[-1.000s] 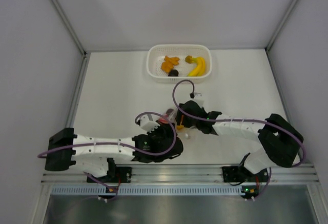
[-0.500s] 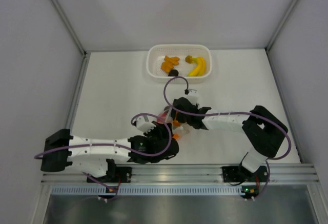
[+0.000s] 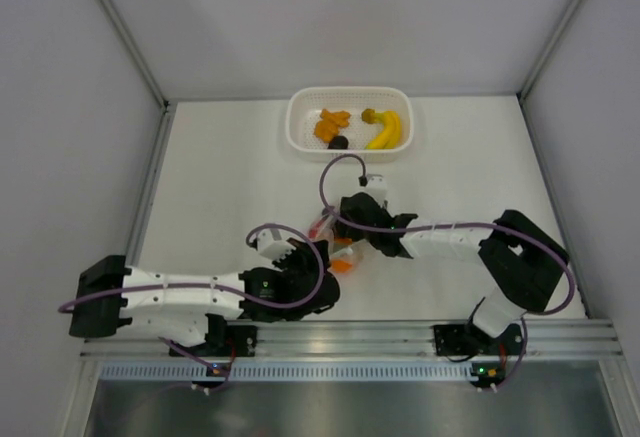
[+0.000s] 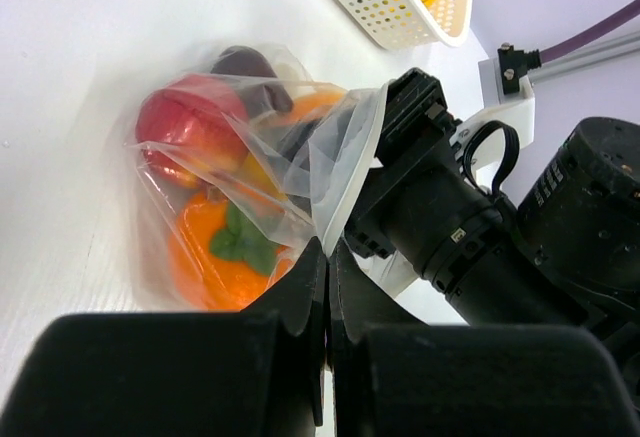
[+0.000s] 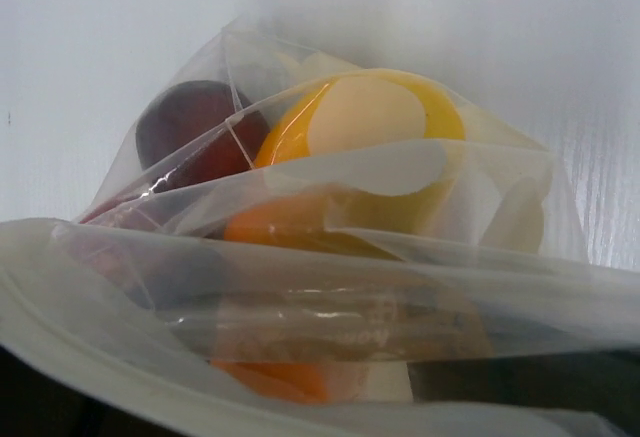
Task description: Open the zip-top bag and remove the fake food
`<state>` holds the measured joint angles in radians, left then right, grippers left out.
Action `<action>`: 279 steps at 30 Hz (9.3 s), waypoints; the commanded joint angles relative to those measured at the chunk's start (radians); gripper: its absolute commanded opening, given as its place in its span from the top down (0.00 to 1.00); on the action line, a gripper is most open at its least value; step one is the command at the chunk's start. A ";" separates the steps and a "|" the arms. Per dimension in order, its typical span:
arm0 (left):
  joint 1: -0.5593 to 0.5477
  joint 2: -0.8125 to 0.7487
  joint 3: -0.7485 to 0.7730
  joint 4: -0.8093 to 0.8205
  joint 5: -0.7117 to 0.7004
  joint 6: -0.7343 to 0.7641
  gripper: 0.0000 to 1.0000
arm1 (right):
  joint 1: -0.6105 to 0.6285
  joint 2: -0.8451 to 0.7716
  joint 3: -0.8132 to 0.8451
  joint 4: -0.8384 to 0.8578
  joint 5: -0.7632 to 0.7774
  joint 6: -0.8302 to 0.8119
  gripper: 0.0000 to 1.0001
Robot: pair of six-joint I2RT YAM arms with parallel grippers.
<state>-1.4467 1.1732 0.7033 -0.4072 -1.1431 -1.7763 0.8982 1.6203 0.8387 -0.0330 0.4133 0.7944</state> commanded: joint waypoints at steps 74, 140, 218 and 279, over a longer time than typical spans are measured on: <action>-0.007 -0.023 0.327 -0.033 -0.184 0.782 1.00 | 0.218 -0.775 -0.283 0.172 -0.461 -0.575 0.75; 0.414 -0.195 0.311 -0.117 0.445 1.109 1.00 | -0.482 0.487 1.102 -0.369 -0.312 -0.518 0.31; 0.304 -0.119 0.070 0.053 0.255 0.499 1.00 | 0.087 -0.031 0.077 0.060 -0.027 -0.136 0.48; 0.309 -0.138 0.108 0.045 0.246 0.724 1.00 | 0.268 -0.215 0.145 -0.076 -0.033 -0.400 0.59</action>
<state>-1.1419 1.0222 0.7666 -0.3672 -0.8799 -1.1191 1.1156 1.4925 0.9291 -0.1177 0.3843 0.4763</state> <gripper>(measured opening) 0.023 0.586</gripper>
